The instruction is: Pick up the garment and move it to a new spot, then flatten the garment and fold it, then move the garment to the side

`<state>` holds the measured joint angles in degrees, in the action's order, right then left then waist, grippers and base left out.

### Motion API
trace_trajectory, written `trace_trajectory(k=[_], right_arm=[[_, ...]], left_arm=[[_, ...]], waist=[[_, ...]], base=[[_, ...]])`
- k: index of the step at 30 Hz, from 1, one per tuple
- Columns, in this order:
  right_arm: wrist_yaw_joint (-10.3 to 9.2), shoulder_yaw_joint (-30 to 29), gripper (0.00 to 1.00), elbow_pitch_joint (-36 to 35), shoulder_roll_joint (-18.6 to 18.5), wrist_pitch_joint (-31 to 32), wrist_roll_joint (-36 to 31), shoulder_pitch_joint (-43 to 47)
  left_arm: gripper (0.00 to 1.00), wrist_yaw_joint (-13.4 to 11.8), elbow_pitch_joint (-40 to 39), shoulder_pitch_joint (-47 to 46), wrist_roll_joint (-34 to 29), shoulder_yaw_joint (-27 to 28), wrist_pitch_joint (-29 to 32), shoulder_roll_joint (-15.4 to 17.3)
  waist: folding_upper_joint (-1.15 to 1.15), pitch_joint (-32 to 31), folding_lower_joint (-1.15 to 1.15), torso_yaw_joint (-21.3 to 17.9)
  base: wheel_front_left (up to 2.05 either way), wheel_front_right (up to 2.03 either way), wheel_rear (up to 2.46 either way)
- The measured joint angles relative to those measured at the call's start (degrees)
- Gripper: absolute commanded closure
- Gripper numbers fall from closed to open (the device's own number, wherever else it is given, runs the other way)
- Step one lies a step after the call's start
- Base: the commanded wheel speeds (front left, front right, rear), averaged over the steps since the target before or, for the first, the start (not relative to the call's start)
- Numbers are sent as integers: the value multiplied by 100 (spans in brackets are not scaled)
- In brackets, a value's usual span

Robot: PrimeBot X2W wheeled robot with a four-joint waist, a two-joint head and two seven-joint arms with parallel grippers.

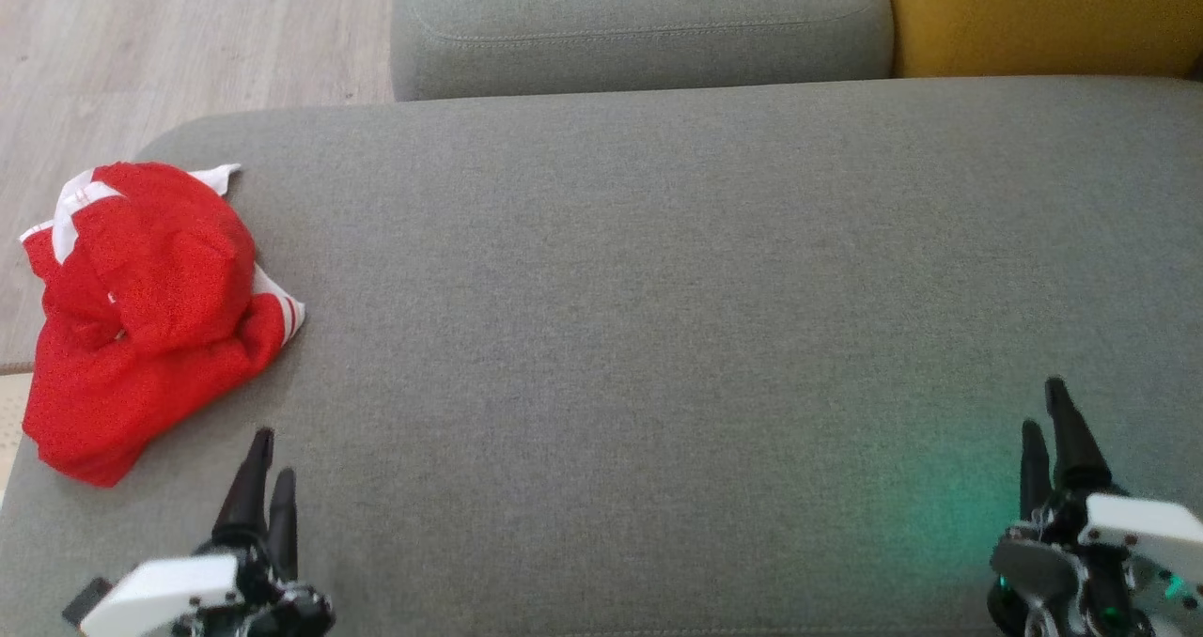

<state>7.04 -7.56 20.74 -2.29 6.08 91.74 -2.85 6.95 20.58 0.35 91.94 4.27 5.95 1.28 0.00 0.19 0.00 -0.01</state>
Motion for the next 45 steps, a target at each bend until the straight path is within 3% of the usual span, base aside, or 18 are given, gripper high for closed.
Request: trace_trajectory(k=[12, 45], right_arm=[[0, 157, 0, -22, -1, -164, -378, 76], [0, 375, 0, 48, -2, -711, -3002, -141]], left_arm=[[0, -13, 0, 16, -377, 1, -204, -1], [0, -34, -81, -82, -3064, -147, -711, 4]], waist=[[0, 15, 0, 2], [0, 64, 0, -47]], base=[[0, 0, 0], [0, 0, 0]])
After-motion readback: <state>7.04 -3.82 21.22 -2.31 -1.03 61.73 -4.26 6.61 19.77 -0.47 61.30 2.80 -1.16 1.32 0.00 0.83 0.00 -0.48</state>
